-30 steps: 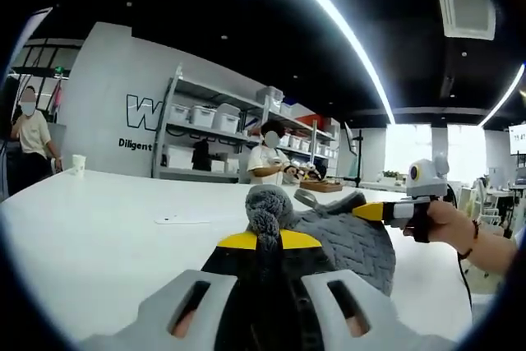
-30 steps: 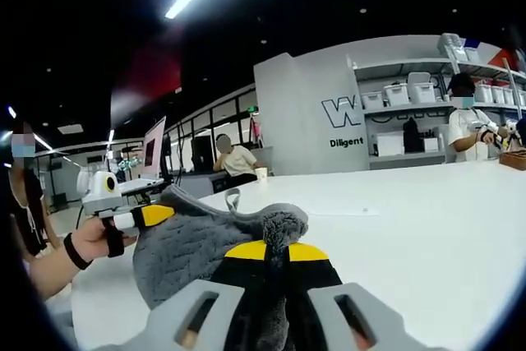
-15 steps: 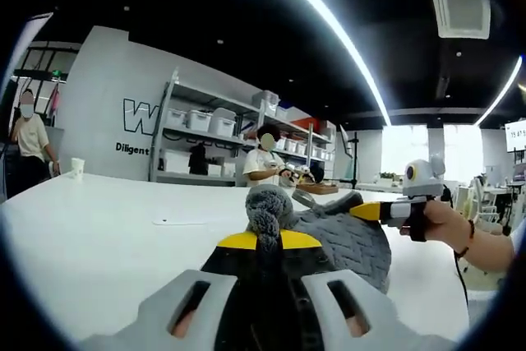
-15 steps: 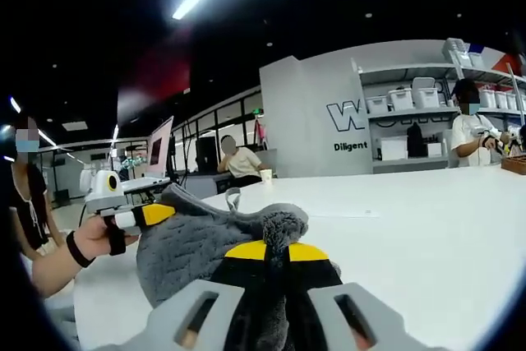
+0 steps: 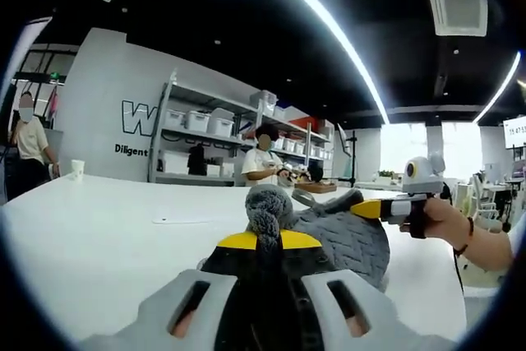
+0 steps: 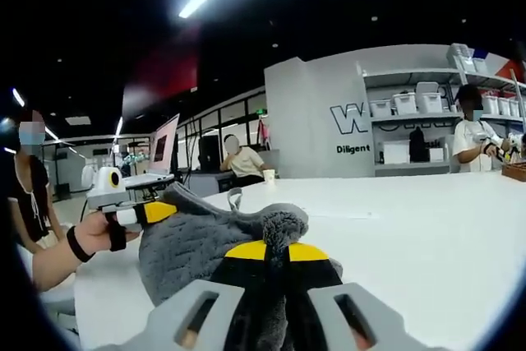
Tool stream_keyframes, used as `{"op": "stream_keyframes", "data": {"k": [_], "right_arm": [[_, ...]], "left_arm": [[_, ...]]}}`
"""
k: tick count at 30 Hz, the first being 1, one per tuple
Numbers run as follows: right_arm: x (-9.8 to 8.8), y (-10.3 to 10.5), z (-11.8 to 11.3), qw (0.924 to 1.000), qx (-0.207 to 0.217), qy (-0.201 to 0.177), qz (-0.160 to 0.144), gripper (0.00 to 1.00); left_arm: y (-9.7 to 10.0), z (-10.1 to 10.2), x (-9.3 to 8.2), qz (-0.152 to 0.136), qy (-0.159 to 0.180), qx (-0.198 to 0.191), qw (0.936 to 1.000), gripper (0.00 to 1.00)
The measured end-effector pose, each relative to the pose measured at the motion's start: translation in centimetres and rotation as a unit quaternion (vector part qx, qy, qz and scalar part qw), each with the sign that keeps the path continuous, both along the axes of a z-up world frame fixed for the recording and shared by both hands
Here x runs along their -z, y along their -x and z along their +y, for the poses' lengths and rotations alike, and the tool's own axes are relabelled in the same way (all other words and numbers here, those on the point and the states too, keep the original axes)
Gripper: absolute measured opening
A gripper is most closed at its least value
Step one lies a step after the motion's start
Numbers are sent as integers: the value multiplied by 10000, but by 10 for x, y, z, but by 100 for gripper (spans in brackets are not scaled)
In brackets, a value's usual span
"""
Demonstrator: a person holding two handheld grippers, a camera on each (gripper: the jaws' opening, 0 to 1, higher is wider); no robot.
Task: Open the folded towel by lifting each exposed corner and separating the folded layers until the towel lies flat within the target outline without major curled edges
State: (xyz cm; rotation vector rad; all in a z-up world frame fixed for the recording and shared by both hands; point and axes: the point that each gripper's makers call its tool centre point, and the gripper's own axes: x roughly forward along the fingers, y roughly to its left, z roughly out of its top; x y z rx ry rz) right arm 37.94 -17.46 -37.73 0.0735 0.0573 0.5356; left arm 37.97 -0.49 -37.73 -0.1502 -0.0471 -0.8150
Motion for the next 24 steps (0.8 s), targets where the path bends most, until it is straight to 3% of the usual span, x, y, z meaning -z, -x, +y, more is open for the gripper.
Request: {"op": "stream_keyframes", "data": {"k": [24], "right_arm": [[-3,12,1,9998,-79,98,-171,0]], "left_arm": [[12,6,4,4,118,37,9999,4]]}}
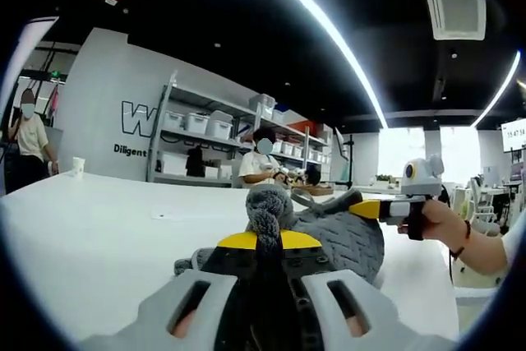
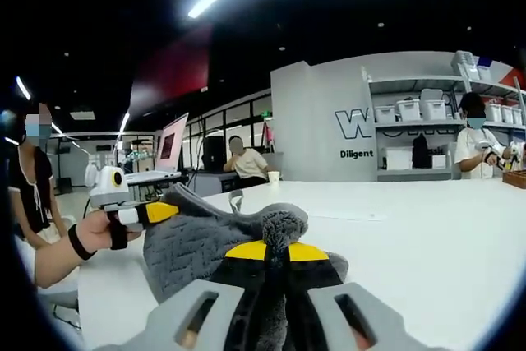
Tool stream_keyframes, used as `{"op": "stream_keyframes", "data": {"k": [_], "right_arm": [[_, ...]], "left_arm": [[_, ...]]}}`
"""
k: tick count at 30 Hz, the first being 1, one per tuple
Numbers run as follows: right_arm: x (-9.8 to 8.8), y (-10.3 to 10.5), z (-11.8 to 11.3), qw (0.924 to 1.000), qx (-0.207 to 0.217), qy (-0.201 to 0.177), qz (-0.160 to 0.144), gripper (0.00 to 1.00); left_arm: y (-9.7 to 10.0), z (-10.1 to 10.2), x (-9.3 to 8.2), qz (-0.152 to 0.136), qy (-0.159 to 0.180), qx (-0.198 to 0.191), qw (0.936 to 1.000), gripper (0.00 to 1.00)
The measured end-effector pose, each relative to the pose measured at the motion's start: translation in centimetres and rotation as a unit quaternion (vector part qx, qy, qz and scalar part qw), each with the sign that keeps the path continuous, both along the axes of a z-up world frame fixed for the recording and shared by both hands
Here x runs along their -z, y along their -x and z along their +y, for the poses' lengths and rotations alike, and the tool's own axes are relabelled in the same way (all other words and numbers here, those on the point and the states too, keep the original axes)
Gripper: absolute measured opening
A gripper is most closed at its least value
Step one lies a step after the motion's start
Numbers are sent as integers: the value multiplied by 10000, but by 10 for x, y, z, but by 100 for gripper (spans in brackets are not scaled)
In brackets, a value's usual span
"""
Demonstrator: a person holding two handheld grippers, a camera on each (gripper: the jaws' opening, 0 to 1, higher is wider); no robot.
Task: Open the folded towel by lifting each exposed corner and separating the folded layers until the towel lies flat within the target outline without major curled edges
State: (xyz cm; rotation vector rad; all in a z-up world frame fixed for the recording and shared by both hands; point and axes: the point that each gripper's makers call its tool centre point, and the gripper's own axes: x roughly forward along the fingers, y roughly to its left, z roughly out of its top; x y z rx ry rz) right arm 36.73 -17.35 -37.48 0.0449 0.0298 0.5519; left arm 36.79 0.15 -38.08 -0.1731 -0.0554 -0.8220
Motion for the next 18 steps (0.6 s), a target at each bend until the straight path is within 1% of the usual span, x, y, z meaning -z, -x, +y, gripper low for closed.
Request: {"op": "stream_keyframes", "data": {"k": [1,4,7,10,13,18], "right_arm": [[1,3,2,10000,-6,69,-68,0],[3,1,1,10000,-12,3,-36,0],[3,9,3,10000,-31,-14,-49,0],[6,17,6,10000,-55,3,-72,0],[7,21,7,9999,-72,-9,-89,0],[9,26,9,9999,-107,-13,-117,0]], "left_arm": [[0,1,0,-15,-20,-14,10000,4],[2,1,1,-5,-22,-5,10000,4],[4,3,0,-12,60,15,10000,4],[5,5,3,-5,34,-1,10000,5],[8,7,4,13,94,19,10000,5],[11,9,3,-58,52,54,10000,5]]}}
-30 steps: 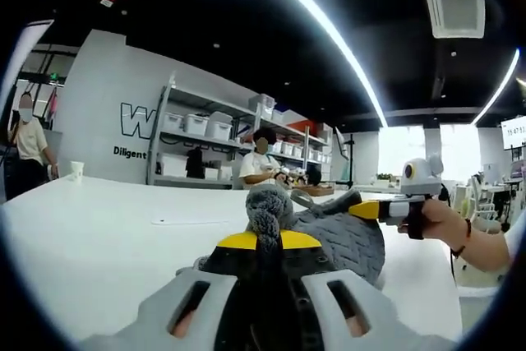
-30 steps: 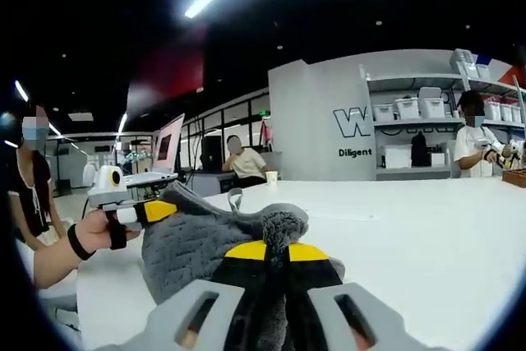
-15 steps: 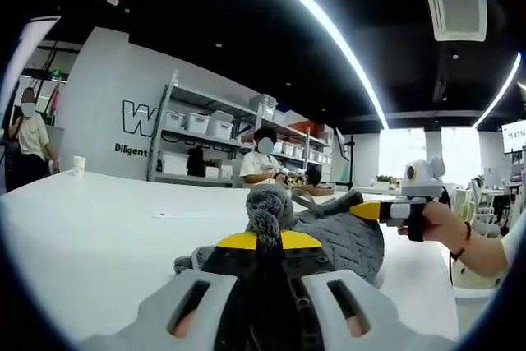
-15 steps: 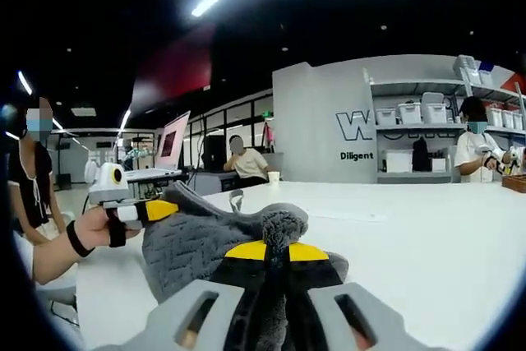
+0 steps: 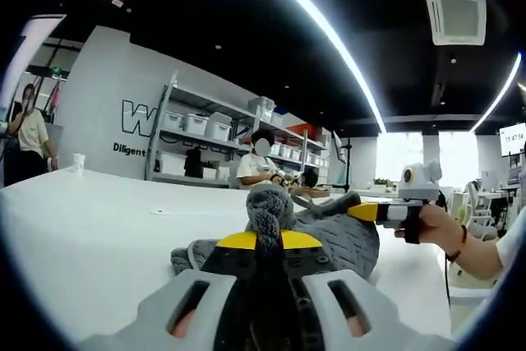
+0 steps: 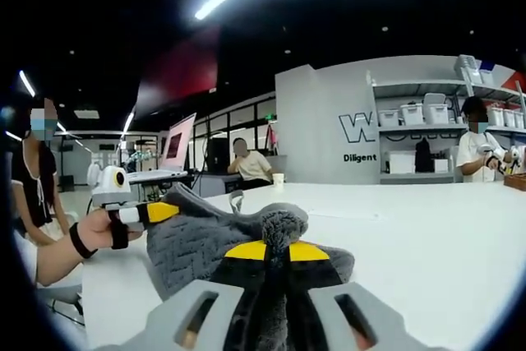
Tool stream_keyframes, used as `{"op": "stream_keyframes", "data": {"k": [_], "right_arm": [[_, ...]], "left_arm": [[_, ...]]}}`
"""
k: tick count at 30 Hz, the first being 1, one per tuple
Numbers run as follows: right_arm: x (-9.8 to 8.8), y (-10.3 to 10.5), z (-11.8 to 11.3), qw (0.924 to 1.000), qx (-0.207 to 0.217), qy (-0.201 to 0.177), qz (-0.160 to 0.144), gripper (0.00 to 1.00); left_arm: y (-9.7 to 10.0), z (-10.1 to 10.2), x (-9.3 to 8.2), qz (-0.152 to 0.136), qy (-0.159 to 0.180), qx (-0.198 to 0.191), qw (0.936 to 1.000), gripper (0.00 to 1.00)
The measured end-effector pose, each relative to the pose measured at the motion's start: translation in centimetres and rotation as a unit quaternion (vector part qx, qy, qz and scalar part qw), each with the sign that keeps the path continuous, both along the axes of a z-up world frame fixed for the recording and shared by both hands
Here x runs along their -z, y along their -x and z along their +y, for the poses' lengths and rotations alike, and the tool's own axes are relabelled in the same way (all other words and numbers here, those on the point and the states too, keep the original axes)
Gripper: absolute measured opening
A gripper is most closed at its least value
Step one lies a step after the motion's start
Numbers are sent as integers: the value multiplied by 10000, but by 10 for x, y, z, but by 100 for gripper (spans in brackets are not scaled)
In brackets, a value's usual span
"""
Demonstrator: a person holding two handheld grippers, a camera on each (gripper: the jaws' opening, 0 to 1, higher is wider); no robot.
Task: Open the folded towel by lifting each exposed corner and separating the folded layers until the towel lies flat within the target outline without major curled edges
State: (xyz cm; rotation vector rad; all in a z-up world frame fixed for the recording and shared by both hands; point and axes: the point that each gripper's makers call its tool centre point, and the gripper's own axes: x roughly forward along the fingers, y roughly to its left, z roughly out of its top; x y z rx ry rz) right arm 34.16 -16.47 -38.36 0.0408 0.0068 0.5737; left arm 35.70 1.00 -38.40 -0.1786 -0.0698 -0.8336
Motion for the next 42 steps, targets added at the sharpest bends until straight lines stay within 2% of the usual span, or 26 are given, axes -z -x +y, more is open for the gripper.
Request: {"op": "stream_keyframes", "data": {"k": [8,13,20,42], "right_arm": [[4,4,2,10000,-37,16,-20,0],[1,16,5,9999,-84,-2,-84,0],[-1,30,9,9997,-156,-113,-149,0],[5,64,17,9989,-335,12,-325,1]], "left_arm": [[6,3,2,2,36,65,10000,5],[10,5,-1,-2,39,101,9999,5],[26,4,0,24,86,163,9998,6],[65,5,7,-73,-76,291,9995,7]]}}
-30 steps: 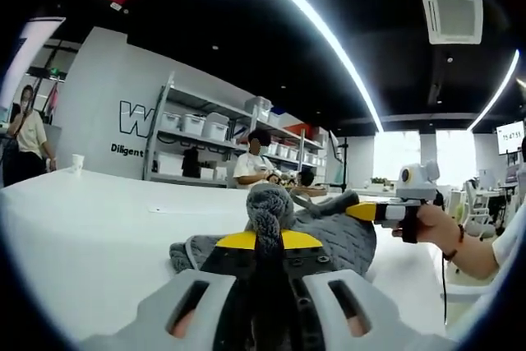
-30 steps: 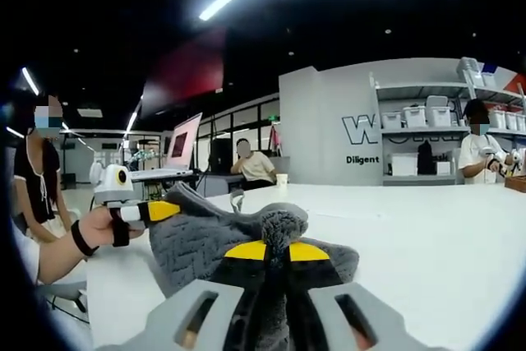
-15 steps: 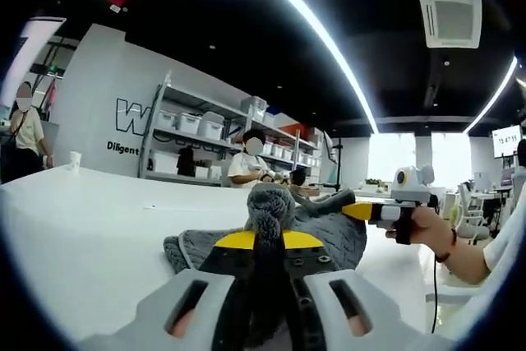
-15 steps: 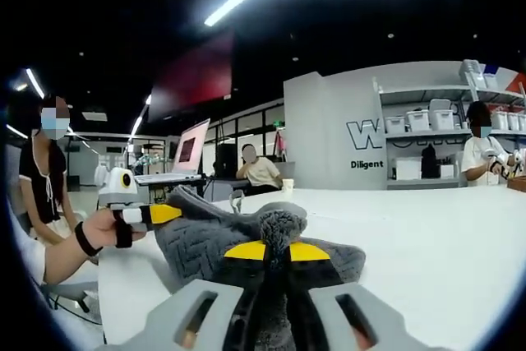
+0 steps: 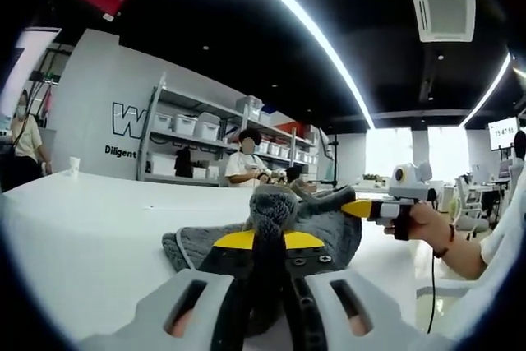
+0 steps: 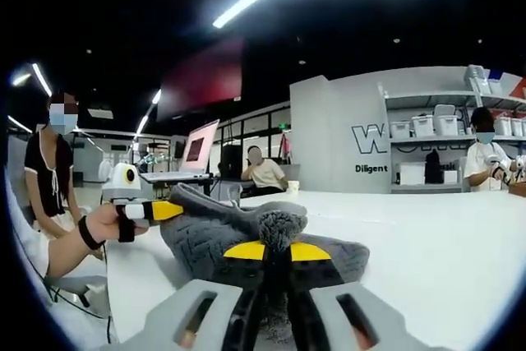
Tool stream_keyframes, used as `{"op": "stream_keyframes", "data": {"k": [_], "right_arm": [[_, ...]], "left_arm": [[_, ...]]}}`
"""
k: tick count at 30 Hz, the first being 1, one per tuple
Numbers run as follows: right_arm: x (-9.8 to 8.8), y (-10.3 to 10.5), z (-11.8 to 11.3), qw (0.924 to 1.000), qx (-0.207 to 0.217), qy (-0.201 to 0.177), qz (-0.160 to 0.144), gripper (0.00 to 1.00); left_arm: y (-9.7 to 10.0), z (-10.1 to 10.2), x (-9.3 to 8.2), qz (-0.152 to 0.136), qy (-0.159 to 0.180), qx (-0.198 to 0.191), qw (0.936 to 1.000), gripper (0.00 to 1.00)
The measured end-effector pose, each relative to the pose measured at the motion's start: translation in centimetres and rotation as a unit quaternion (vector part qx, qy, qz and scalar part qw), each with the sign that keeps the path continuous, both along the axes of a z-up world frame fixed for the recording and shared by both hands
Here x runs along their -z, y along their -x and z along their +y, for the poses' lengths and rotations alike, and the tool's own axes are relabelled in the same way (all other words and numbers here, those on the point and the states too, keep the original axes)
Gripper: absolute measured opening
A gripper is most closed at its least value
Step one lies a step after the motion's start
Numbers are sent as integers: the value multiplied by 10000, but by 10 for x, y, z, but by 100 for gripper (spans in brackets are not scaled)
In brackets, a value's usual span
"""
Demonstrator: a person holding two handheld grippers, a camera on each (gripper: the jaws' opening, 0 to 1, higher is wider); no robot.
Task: Open the folded towel by lifting each exposed corner and separating the folded layers until the towel lies flat within the target outline without major curled edges
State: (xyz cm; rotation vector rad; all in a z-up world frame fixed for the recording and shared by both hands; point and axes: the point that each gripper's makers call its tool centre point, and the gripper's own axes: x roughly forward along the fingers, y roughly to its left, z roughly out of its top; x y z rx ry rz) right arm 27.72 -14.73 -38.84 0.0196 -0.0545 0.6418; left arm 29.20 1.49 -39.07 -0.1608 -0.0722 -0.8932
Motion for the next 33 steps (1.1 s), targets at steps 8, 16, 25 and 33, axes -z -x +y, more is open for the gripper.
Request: {"op": "stream_keyframes", "data": {"k": [8,16,25,33], "right_arm": [[1,6,1,10000,-70,43,-44,1],[2,16,3,9998,-131,100,-100,1],[5,27,5,9995,-193,166,-168,2],[7,34,5,9991,-241,248,-231,2]], "left_arm": [[4,6,0,-66,-117,23,9999,7],[11,10,1,-117,-207,80,9997,7],[20,16,3,-91,-140,183,9997,7],[28,18,6,-147,-112,252,9995,7]]}}
